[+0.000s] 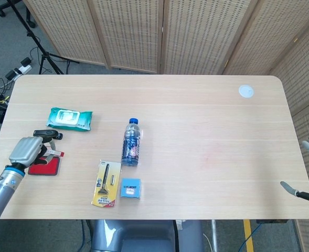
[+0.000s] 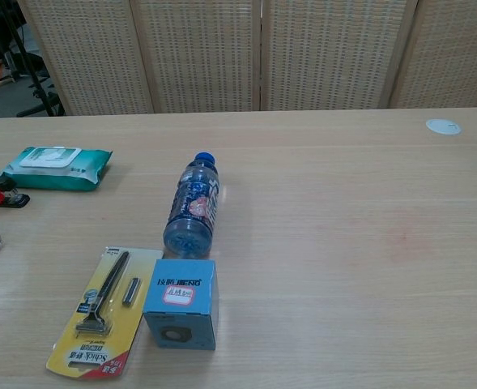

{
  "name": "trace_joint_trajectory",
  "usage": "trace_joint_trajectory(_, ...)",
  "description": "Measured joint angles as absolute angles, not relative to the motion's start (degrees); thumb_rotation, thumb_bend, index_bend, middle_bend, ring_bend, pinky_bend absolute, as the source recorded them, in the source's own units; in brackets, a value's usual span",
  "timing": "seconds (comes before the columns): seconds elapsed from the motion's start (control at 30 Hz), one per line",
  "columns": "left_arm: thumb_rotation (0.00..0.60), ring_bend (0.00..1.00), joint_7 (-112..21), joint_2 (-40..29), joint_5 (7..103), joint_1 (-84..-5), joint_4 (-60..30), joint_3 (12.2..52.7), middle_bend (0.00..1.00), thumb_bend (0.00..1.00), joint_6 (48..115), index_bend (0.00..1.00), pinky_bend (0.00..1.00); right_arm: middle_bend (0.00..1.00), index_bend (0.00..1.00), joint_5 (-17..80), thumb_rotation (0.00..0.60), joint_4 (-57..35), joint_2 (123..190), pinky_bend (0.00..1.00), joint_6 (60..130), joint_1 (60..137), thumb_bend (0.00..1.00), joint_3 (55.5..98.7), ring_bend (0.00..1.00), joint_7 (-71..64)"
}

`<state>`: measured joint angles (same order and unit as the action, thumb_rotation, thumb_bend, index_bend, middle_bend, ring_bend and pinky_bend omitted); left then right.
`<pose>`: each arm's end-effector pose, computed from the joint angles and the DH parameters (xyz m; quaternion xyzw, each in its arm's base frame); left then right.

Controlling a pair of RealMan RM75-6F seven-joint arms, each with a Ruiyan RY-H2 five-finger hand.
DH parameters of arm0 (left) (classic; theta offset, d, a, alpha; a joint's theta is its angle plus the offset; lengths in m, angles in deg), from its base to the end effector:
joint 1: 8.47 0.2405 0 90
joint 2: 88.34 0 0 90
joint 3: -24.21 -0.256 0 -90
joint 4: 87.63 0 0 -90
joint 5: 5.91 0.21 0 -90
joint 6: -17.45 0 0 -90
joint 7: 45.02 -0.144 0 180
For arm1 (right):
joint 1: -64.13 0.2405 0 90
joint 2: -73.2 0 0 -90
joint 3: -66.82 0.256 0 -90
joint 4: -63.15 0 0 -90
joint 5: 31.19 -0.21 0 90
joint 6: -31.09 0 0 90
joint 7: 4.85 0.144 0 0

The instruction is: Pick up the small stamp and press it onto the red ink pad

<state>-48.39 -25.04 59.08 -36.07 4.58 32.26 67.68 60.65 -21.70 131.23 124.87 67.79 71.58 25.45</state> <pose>-0.2789 0.3059 0.1152 -0.6651 -0.4848 -0.2868 0.4903 -0.3170 -0.1803 0.2241 0.5387 -0.3977 0.5378 0.5123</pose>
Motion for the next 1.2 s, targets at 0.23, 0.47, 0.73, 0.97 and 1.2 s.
trace_joint_trajectory(0.23,0.6,0.96,-57.7,-18.99,48.99,-41.42,2.84,32.45,1.0,0.39,64.37,0.66,1.0,0.0,0.0,60.14,0.6,-21.38,131.18,0.0,124.05,68.13,0.0,71.74,0.0,26.09)
trace_joint_trajectory(0.47,0.6,0.96,-62.87,-12.77,42.27,-44.6,-2.19,30.97,1.0,0.39,63.77,0.66,1.0,0.0,0.0,60.1,0.6,-21.28,131.17,0.0,123.92,68.2,0.0,71.75,0.0,26.29)
trace_joint_trajectory(0.73,0.6,0.96,-63.57,-10.49,40.98,-45.12,-3.75,29.59,1.0,0.39,64.16,0.66,1.0,0.0,0.0,60.13,0.6,-21.37,131.12,0.0,123.94,68.19,0.0,71.75,0.0,26.29)
trace_joint_trajectory(0.97,0.6,0.95,-62.62,-8.54,42.44,-44.71,-6.07,29.42,1.0,0.39,65.94,0.66,1.0,0.0,0.0,59.86,0.6,-21.17,131.04,0.0,123.84,68.17,0.0,71.84,0.0,26.8)
trace_joint_trajectory(1.2,0.6,0.96,-62.05,-7.35,42.66,-44.62,-7.59,29.24,1.0,0.38,65.71,0.66,1.0,0.0,0.0,59.87,0.6,-21.19,131.05,0.0,123.98,68.1,0.0,71.84,0.0,26.78)
